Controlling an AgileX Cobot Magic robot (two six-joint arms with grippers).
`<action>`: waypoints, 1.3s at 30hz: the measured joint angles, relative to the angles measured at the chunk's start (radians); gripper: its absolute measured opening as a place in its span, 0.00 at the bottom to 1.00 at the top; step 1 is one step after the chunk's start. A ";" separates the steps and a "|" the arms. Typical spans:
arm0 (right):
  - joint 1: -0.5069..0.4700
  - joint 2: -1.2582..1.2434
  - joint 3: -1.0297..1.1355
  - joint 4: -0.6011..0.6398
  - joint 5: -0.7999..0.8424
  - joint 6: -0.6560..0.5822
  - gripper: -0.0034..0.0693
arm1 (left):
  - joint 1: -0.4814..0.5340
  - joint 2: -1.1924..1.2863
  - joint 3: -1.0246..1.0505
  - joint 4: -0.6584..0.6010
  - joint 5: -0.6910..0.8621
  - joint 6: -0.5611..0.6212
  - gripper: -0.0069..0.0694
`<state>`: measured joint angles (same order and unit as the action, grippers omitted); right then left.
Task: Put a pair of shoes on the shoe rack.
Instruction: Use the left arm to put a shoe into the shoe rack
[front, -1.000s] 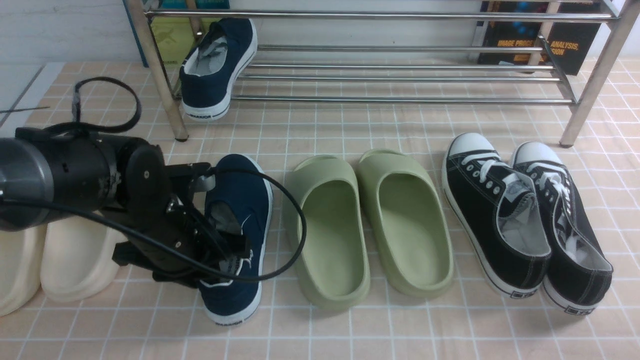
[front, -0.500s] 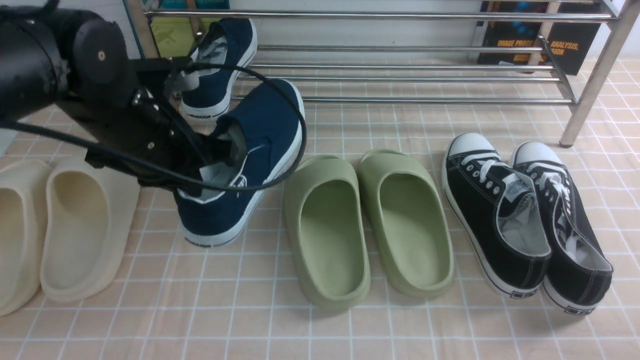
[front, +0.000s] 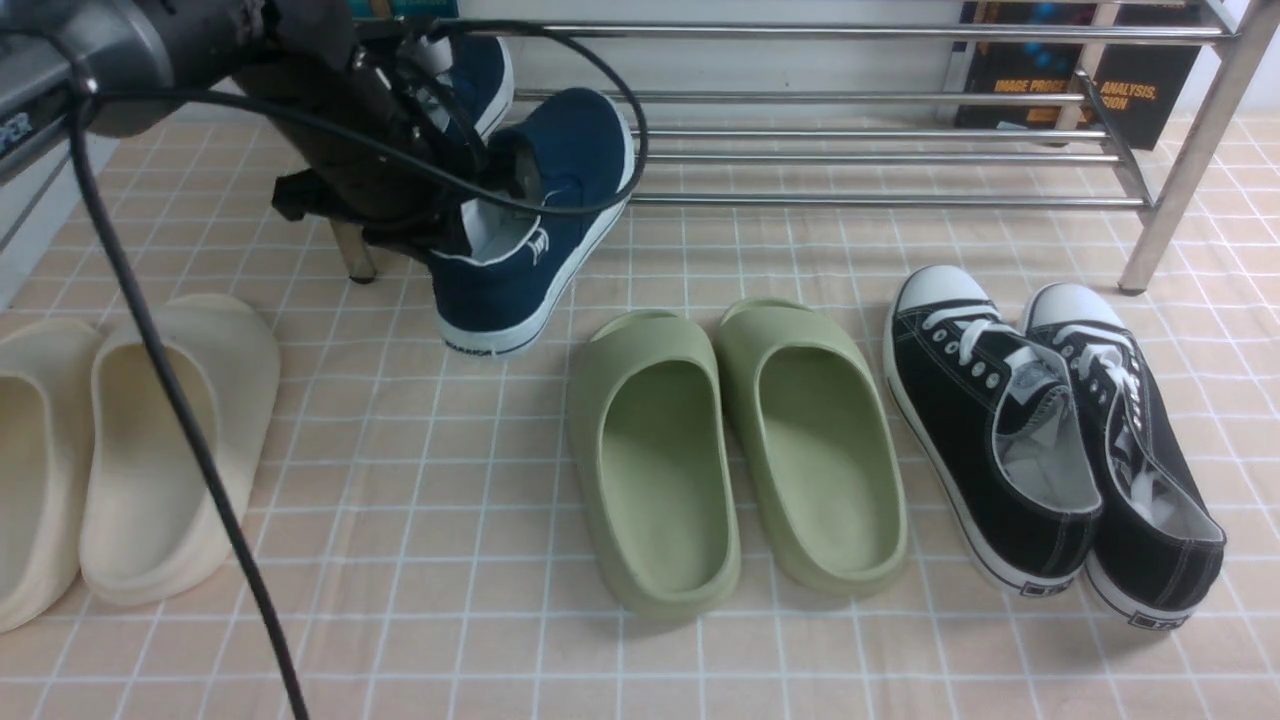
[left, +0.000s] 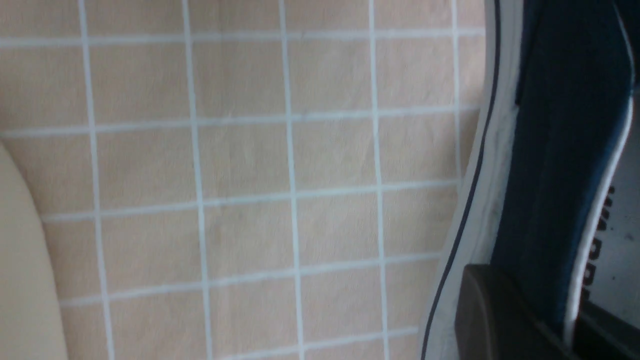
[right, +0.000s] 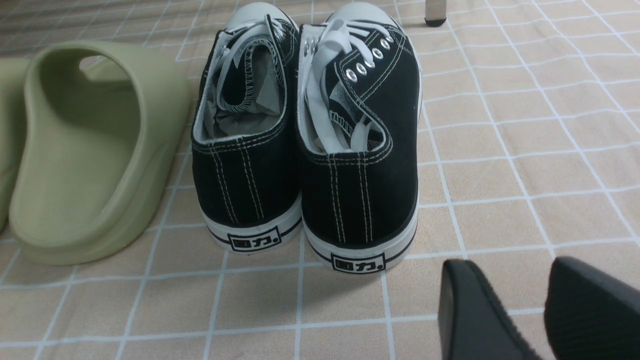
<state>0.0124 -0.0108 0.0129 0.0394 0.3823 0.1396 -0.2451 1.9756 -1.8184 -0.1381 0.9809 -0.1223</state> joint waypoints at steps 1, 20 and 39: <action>0.000 0.000 0.000 0.000 0.000 0.000 0.38 | 0.000 0.043 -0.055 0.001 0.009 -0.012 0.13; 0.000 0.000 0.000 0.000 0.000 0.000 0.38 | 0.011 0.332 -0.464 0.107 -0.015 -0.146 0.19; 0.000 0.000 0.000 0.000 0.000 0.000 0.38 | 0.011 0.167 -0.475 0.208 0.072 -0.139 0.44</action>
<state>0.0124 -0.0108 0.0129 0.0394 0.3823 0.1396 -0.2345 2.1428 -2.2936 0.0704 1.0533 -0.2615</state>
